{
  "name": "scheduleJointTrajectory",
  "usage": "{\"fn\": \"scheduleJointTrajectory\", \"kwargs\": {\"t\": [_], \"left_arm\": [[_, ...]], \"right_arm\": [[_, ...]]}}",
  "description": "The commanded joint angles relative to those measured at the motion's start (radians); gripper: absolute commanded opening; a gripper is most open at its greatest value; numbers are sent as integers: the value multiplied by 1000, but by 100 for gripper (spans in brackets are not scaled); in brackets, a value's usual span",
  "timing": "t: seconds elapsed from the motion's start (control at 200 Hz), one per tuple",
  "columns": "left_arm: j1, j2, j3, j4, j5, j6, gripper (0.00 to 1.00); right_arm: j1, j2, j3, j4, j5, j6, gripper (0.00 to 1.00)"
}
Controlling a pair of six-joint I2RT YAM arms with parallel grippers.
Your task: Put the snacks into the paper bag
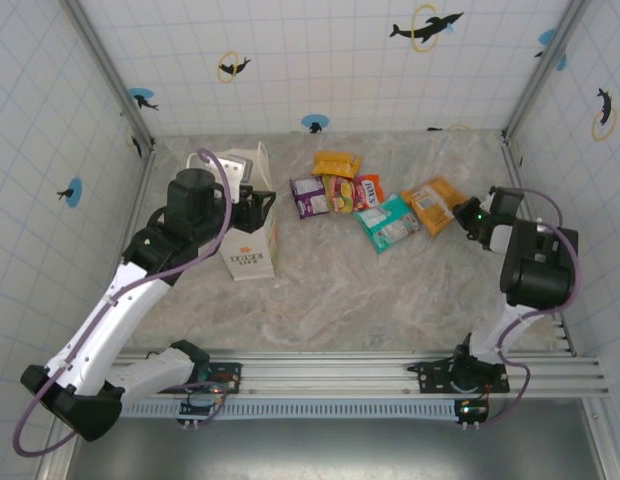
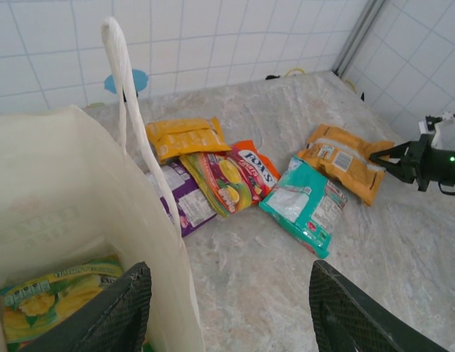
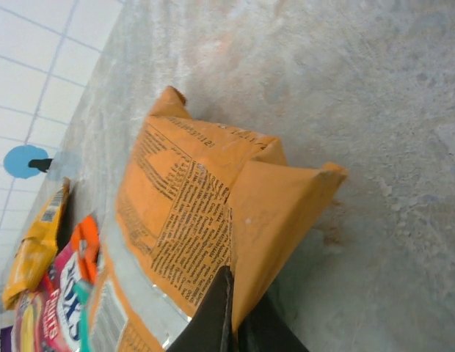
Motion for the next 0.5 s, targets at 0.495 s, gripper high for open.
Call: {"fn": "scheduleJointTrajectory", "kwargs": {"t": [0.495], "left_arm": [[5,84,159,-131,253,223,64]], "right_arm": [[157,-542,59,-352,63,-525,0]]}}
